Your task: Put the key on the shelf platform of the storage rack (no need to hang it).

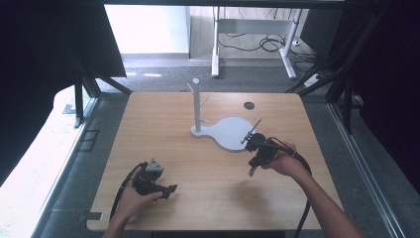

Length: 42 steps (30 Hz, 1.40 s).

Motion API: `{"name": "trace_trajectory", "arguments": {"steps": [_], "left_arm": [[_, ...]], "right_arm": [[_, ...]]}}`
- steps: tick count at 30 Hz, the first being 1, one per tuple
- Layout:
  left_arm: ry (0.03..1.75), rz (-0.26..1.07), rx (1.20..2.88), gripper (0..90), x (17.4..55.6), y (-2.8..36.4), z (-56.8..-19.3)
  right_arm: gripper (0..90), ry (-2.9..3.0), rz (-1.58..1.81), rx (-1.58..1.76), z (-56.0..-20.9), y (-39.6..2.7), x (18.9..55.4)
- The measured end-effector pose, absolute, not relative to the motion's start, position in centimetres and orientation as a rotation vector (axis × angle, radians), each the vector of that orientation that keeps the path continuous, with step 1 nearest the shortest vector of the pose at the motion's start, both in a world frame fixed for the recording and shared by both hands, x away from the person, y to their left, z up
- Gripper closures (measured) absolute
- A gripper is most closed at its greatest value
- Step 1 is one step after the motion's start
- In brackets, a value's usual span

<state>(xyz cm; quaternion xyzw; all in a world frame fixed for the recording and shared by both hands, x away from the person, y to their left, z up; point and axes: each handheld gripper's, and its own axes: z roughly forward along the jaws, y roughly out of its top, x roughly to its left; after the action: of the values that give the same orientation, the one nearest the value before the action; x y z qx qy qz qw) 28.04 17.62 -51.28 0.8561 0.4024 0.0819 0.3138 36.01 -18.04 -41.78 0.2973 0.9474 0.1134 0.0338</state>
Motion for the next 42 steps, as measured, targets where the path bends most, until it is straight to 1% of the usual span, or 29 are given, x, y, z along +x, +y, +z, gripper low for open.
{"name": "trace_trajectory", "arguments": {"steps": [42], "left_arm": [[1.049,0.220,2.261,20.2,28.1,17.7,-51.2]], "right_arm": [[90.0,2.878,0.400,0.874,-39.1,-16.1,38.5]]}}
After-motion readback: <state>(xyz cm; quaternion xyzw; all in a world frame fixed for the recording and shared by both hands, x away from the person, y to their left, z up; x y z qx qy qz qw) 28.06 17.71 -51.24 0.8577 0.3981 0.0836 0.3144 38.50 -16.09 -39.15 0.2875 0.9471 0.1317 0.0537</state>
